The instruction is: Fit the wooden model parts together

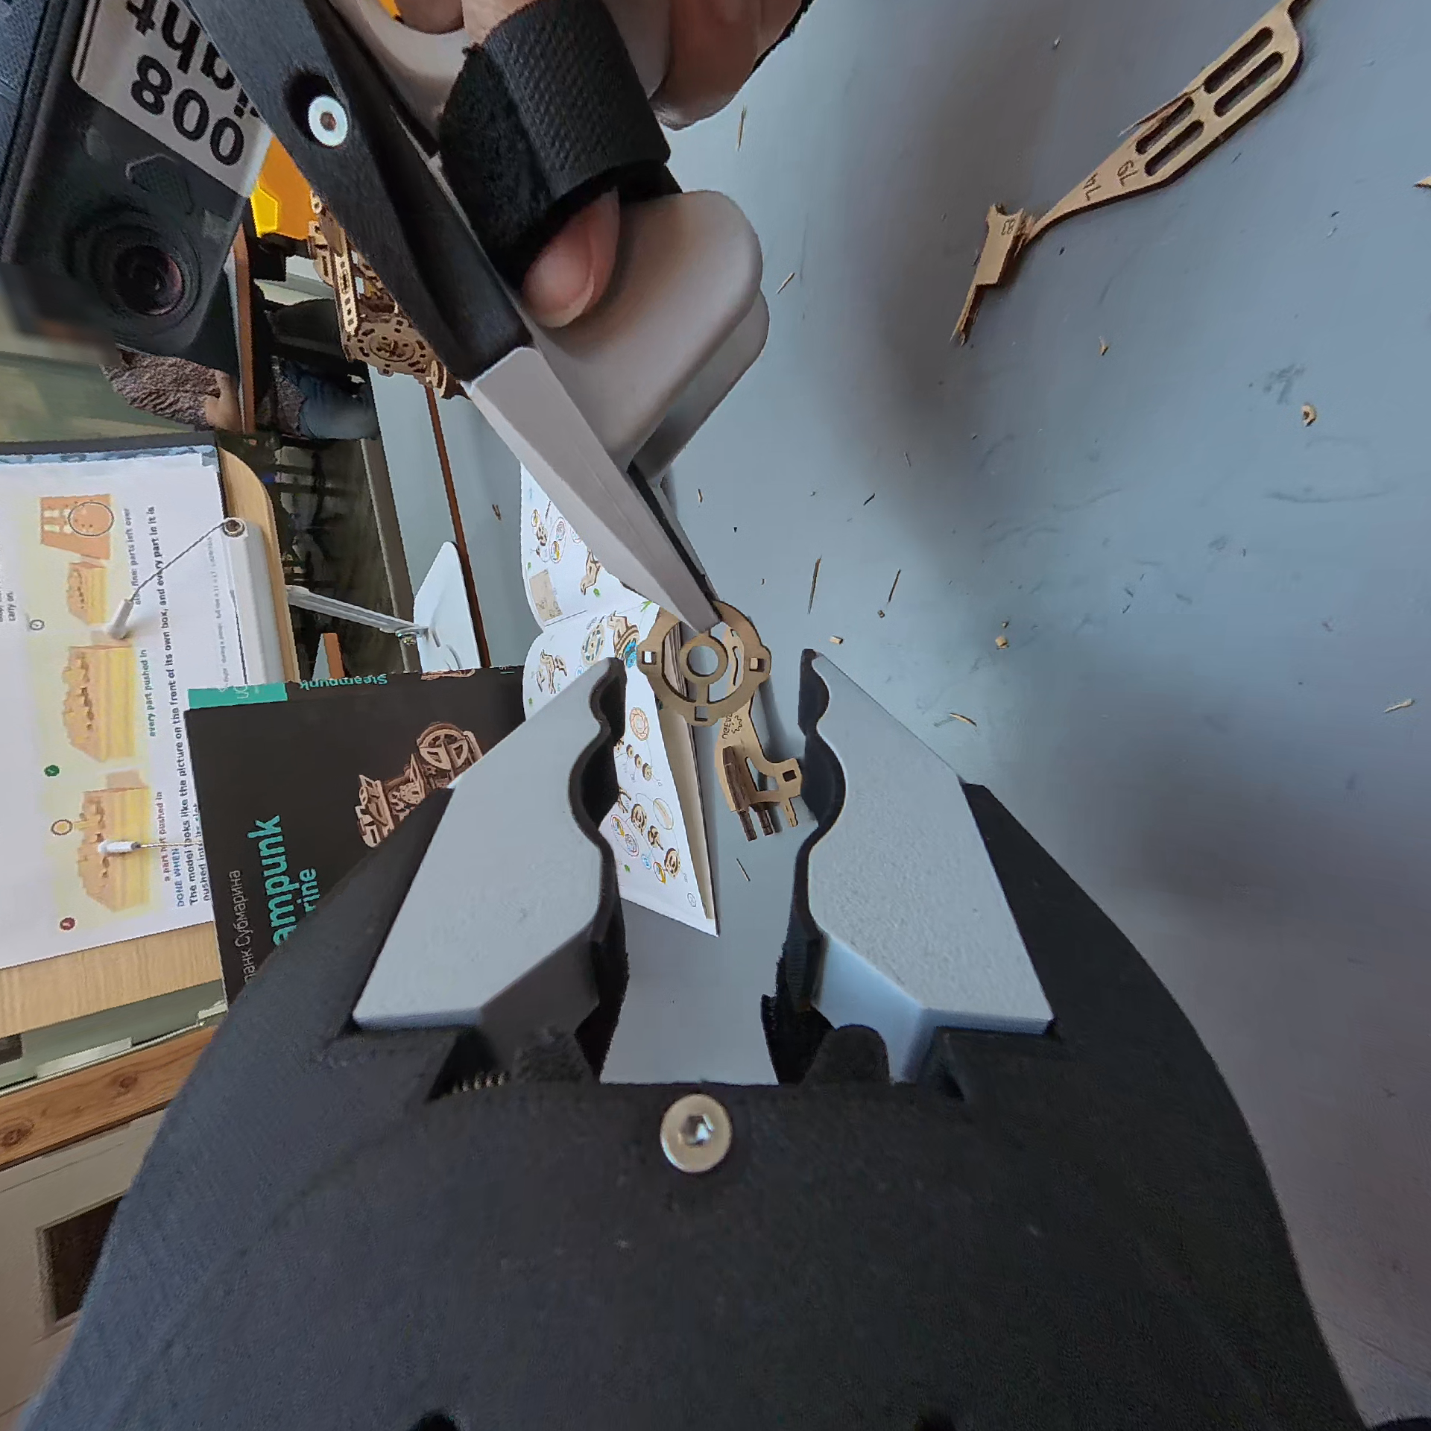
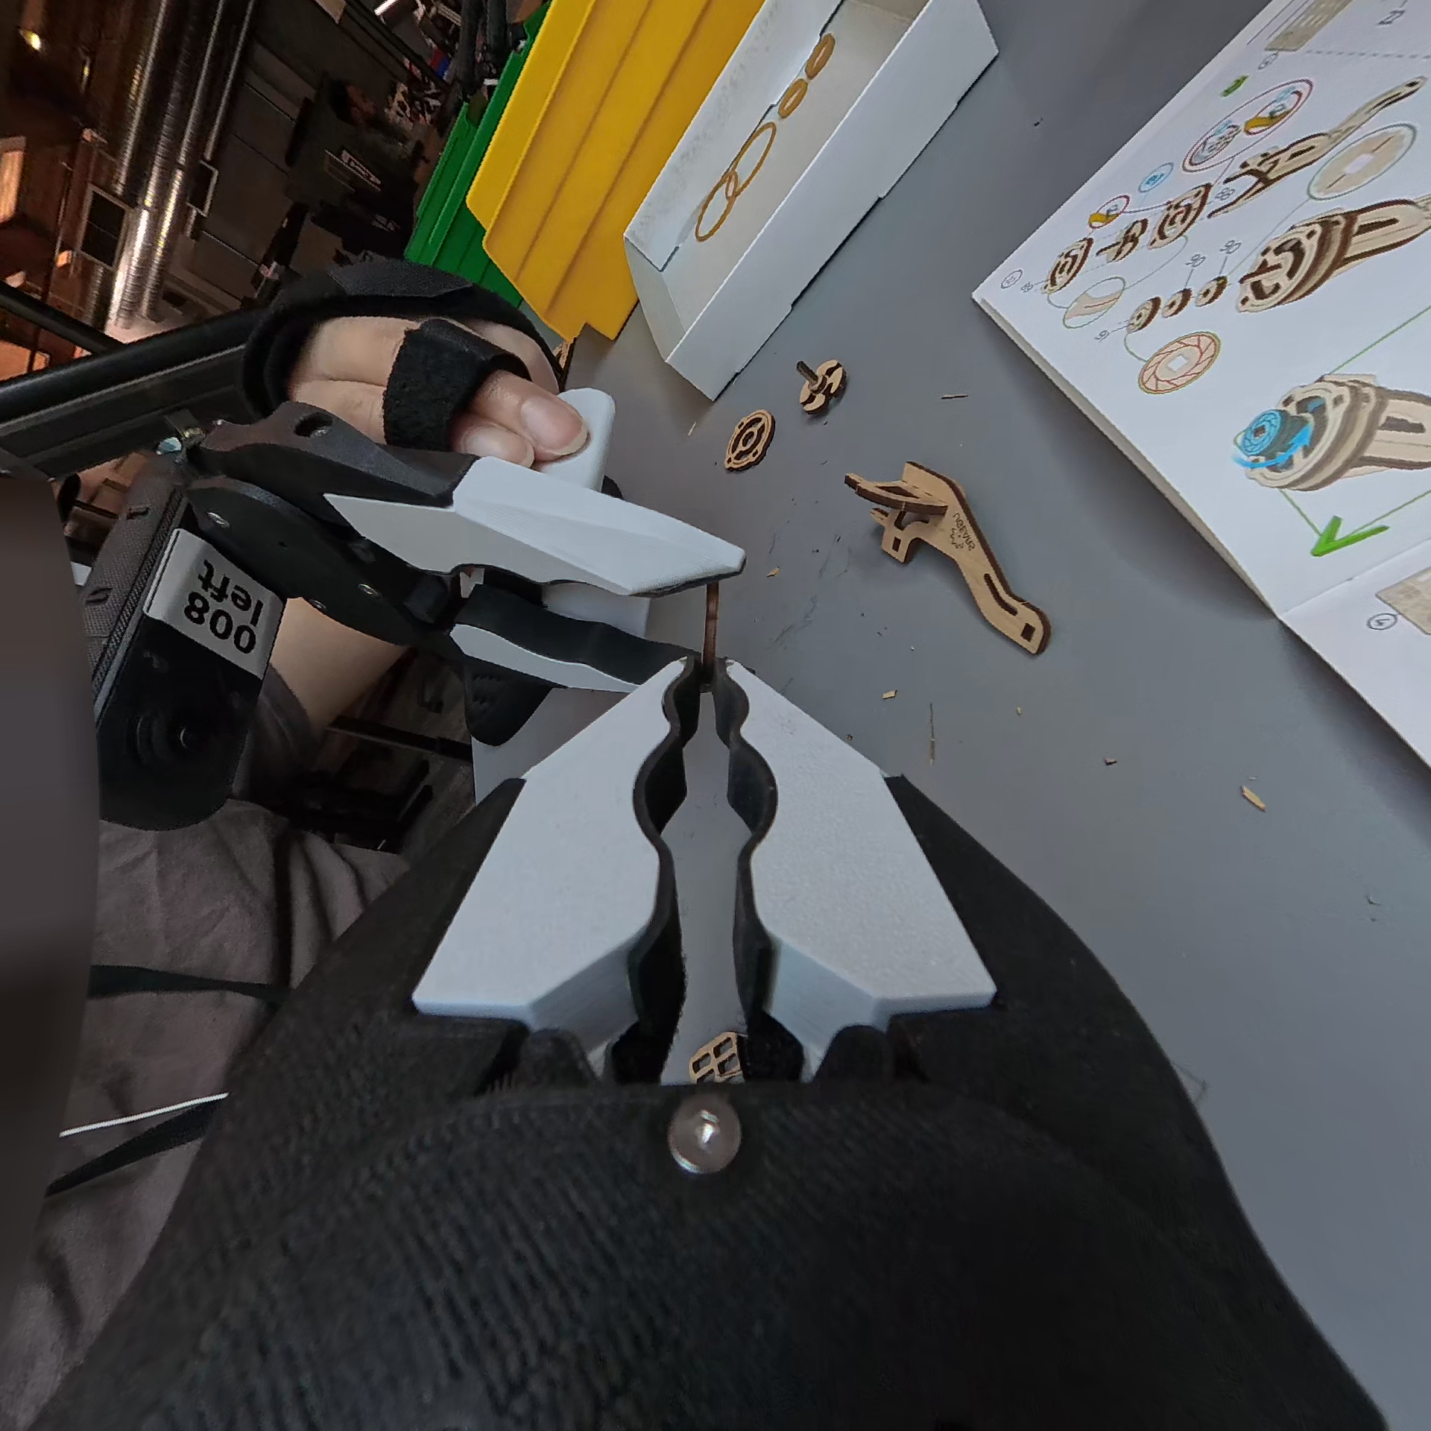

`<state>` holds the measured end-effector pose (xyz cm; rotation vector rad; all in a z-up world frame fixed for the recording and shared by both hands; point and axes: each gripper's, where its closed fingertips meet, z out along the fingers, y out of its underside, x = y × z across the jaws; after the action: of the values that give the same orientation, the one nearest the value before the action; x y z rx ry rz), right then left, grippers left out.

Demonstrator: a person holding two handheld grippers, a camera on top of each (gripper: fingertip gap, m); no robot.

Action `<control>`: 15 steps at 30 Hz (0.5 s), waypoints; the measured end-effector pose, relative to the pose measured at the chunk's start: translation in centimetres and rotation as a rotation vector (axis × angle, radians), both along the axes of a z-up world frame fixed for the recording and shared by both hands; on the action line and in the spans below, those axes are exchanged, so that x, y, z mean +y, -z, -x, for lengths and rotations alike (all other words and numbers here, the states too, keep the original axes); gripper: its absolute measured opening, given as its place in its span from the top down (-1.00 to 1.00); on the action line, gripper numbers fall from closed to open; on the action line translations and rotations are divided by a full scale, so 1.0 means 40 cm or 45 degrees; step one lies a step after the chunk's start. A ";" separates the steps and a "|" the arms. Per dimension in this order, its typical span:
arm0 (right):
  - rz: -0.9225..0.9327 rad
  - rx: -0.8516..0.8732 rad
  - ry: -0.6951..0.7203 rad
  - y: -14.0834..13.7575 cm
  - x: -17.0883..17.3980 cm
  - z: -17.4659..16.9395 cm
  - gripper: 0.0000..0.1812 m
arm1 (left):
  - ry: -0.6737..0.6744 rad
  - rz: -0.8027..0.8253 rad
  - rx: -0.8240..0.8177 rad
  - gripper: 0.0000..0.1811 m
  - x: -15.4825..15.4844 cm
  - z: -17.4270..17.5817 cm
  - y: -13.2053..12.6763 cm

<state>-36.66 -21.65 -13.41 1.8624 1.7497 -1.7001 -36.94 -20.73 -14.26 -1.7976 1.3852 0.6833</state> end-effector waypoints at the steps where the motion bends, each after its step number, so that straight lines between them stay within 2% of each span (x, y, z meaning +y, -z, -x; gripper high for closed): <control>1: -0.004 -0.001 0.003 0.001 0.001 0.000 0.98 | -0.004 -0.003 0.012 0.54 0.001 0.000 0.000; 9: -0.017 -0.020 -0.008 0.011 -0.003 -0.002 0.98 | -0.024 -0.014 0.005 0.64 0.004 -0.004 0.012; 12: -0.020 -0.027 -0.016 0.016 -0.008 -0.002 0.98 | -0.031 -0.026 0.001 0.59 0.005 -0.002 0.015; 15: -0.013 -0.028 -0.021 0.016 -0.011 -0.002 0.98 | -0.028 -0.020 -0.001 0.63 0.002 -0.001 0.020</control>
<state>-36.58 -22.11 -14.04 1.8579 1.7644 -1.6617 -36.90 -20.65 -15.05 -1.8030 1.3577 0.7034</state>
